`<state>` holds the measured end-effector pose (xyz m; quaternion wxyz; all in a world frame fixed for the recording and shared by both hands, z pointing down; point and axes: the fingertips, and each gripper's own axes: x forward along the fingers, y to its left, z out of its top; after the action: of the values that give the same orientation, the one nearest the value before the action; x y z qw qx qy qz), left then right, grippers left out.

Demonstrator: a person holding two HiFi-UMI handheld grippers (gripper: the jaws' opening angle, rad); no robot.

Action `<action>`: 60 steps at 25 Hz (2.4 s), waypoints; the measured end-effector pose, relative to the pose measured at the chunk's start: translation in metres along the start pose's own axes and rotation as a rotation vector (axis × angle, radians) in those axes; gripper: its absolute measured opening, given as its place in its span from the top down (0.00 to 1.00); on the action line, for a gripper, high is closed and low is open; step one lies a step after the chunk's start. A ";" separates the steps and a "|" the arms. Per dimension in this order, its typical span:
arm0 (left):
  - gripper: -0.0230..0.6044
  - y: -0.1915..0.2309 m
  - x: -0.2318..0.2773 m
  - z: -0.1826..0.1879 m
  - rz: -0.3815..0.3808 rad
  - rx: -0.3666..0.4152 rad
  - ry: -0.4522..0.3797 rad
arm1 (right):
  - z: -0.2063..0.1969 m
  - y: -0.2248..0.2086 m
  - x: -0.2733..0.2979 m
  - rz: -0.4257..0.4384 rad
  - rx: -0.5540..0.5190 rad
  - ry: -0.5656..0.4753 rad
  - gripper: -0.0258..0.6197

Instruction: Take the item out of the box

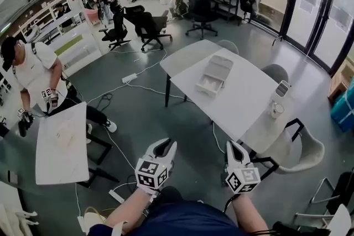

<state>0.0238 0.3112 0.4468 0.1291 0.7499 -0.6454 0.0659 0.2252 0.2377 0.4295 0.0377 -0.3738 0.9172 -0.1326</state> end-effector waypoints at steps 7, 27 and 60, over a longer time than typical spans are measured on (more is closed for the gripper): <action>0.84 0.026 0.025 -0.007 0.010 -0.029 0.034 | -0.017 -0.017 0.030 -0.025 0.019 0.053 0.96; 0.84 0.199 0.166 0.023 -0.181 -0.067 0.038 | -0.026 -0.008 0.212 -0.231 -0.032 0.118 0.96; 0.84 0.226 0.372 0.075 -0.130 -0.051 0.119 | -0.011 -0.156 0.387 -0.148 0.076 0.162 0.96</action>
<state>-0.1455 -0.0938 0.4983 0.1902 0.7814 -0.5882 0.0854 0.0514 -0.1360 0.4938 -0.0323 -0.4271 0.8813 -0.1994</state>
